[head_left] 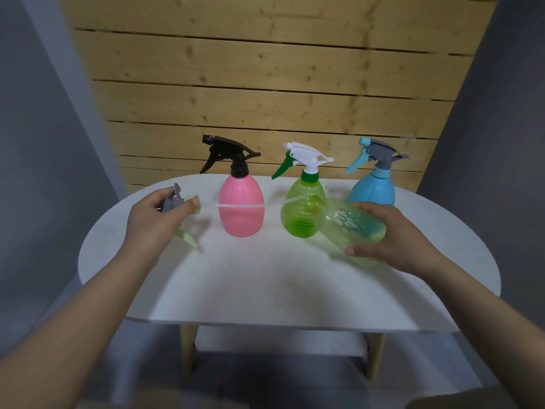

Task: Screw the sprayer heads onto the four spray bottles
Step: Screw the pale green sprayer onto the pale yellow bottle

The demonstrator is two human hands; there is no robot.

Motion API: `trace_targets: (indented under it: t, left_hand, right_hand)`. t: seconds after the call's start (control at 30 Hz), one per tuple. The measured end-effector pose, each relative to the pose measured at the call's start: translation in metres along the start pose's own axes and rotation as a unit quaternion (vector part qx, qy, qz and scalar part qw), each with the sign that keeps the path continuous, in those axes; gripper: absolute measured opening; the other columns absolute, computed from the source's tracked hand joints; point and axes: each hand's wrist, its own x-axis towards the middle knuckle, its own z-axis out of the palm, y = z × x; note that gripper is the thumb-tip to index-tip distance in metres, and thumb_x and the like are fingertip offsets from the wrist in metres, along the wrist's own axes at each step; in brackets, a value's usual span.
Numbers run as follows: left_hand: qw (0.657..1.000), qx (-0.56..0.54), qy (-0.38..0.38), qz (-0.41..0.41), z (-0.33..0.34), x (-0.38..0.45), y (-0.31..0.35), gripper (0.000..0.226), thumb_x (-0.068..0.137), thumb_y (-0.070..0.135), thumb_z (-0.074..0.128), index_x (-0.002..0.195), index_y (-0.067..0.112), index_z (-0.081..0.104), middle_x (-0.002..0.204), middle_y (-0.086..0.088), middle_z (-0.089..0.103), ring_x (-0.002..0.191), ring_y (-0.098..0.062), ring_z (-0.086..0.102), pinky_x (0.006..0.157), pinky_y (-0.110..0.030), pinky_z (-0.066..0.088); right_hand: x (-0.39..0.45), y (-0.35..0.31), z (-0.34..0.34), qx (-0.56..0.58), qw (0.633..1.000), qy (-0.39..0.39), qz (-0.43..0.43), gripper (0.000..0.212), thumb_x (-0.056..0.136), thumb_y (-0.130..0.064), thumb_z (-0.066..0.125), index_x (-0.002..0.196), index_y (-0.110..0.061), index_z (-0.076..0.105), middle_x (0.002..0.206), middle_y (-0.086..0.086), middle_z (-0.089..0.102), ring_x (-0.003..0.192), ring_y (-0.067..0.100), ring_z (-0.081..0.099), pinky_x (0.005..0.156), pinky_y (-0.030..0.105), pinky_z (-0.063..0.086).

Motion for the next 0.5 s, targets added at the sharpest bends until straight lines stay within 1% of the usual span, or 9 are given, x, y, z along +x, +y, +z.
trace_targets:
  t: [0.1,0.23,0.33,0.5]
  left_hand:
    - [1.0,0.018,0.002,0.005,0.0009,-0.0005,-0.0012,0.045,0.068,0.038,0.076,0.108,0.019,0.068,0.108,0.003,0.064,0.09,-0.02,0.058,0.075,-0.032,0.047]
    - [0.999,0.032,0.0,0.015,0.0027,-0.0009,-0.0019,0.046,0.068,0.039,0.077,0.108,0.021,0.067,0.103,0.006,0.064,0.091,-0.018,0.059,0.07,-0.028,0.046]
    - [0.999,0.04,-0.001,0.021,0.0036,-0.0011,-0.0022,0.048,0.067,0.04,0.077,0.111,0.022,0.066,0.106,0.005,0.065,0.094,-0.018,0.06,0.076,-0.032,0.049]
    - [0.997,0.065,0.003,0.052,0.0045,-0.0035,0.0001,0.05,0.07,0.037,0.077,0.115,0.021,0.063,0.108,0.004,0.063,0.098,-0.016,0.058,0.075,-0.024,0.044]
  right_hand:
    - [0.0004,-0.0011,0.0009,-0.005,1.0,0.001,-0.002,0.084,0.058,-0.028,0.087,0.132,-0.029,0.047,0.131,0.005,0.046,0.108,0.008,0.037,0.09,0.021,0.028]
    - [0.0002,-0.0019,0.0017,-0.006,1.0,-0.004,-0.003,0.084,0.059,-0.027,0.087,0.133,-0.029,0.047,0.133,0.006,0.046,0.11,0.012,0.039,0.09,0.021,0.028]
    - [0.0002,-0.0023,0.0017,-0.018,1.0,-0.004,-0.008,0.085,0.059,-0.028,0.087,0.133,-0.029,0.047,0.132,0.007,0.047,0.115,0.015,0.041,0.09,0.021,0.028]
    - [-0.0004,-0.002,0.0029,-0.042,0.999,-0.007,-0.015,0.086,0.059,-0.027,0.087,0.135,-0.03,0.045,0.13,0.007,0.045,0.112,0.015,0.042,0.088,0.019,0.028]
